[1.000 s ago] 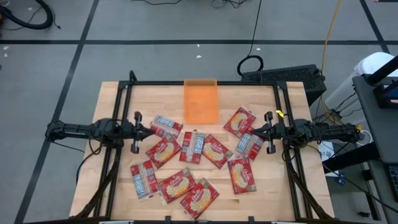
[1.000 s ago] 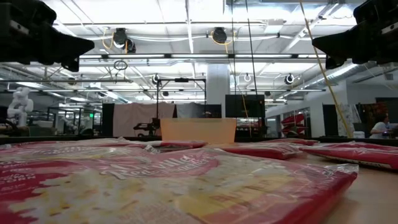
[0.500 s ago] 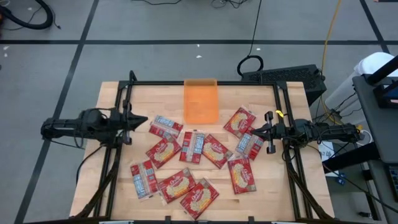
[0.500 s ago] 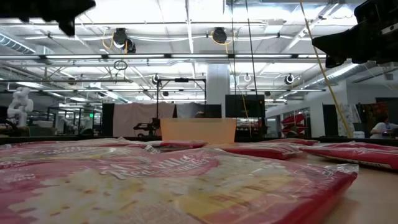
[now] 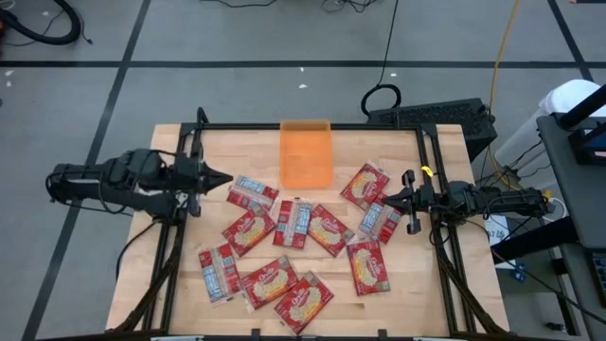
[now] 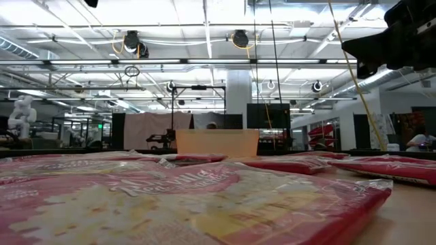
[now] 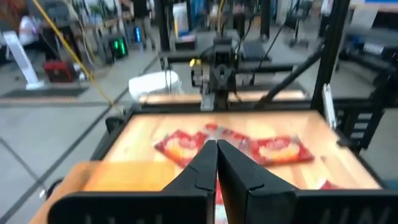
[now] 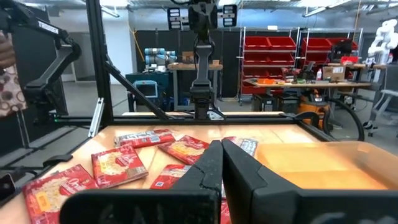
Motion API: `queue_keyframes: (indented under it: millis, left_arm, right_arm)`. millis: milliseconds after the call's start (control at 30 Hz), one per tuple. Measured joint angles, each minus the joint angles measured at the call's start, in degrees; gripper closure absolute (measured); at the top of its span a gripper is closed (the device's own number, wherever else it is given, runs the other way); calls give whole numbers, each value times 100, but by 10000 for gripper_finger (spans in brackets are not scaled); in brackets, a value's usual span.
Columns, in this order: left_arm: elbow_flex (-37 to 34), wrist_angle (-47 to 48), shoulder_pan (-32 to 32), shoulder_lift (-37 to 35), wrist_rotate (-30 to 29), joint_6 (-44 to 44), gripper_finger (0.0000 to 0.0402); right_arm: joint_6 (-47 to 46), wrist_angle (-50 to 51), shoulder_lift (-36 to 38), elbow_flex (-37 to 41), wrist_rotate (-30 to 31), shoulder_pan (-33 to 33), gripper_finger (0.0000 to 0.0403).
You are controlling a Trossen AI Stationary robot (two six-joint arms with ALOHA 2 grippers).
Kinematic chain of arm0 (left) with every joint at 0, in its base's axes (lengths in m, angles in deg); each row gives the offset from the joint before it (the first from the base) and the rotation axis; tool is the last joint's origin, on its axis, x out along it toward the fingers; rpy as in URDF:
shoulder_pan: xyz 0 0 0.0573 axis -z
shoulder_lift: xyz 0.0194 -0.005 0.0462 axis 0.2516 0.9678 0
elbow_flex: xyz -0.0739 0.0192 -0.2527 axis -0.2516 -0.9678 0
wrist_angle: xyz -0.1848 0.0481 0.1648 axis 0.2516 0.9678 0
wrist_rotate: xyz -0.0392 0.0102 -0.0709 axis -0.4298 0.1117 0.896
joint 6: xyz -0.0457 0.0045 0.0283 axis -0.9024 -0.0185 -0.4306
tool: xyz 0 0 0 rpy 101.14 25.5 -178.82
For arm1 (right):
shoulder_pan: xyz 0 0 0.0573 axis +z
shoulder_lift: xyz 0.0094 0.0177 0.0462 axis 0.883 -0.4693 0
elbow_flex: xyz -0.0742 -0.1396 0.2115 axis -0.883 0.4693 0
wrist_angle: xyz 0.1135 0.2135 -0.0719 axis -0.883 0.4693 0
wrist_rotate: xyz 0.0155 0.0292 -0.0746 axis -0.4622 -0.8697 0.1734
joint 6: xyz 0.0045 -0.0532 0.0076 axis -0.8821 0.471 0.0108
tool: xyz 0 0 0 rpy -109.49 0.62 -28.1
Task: Sort popcorn bags into baskets
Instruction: Put the red popcorn bag into the orange bin
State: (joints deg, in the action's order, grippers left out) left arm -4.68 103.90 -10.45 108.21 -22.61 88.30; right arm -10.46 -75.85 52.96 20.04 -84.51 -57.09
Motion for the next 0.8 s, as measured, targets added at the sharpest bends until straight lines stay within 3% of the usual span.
queue_keyframes:
  millis: [233,533,800]
  left_arm:
    - [999,1898,-2,1182,-548,-338,375]
    - [719,3163,-2,2293,-753,-1492,278]
    - [-76,3118,24,2978,215,-2658,213]
  right_arm:
    - [-615,48,-2,0,-4,-2,403]
    - [-738,55,-2,0,-11,0,403]
    - [-727,54,-2,0,-13,1,403]
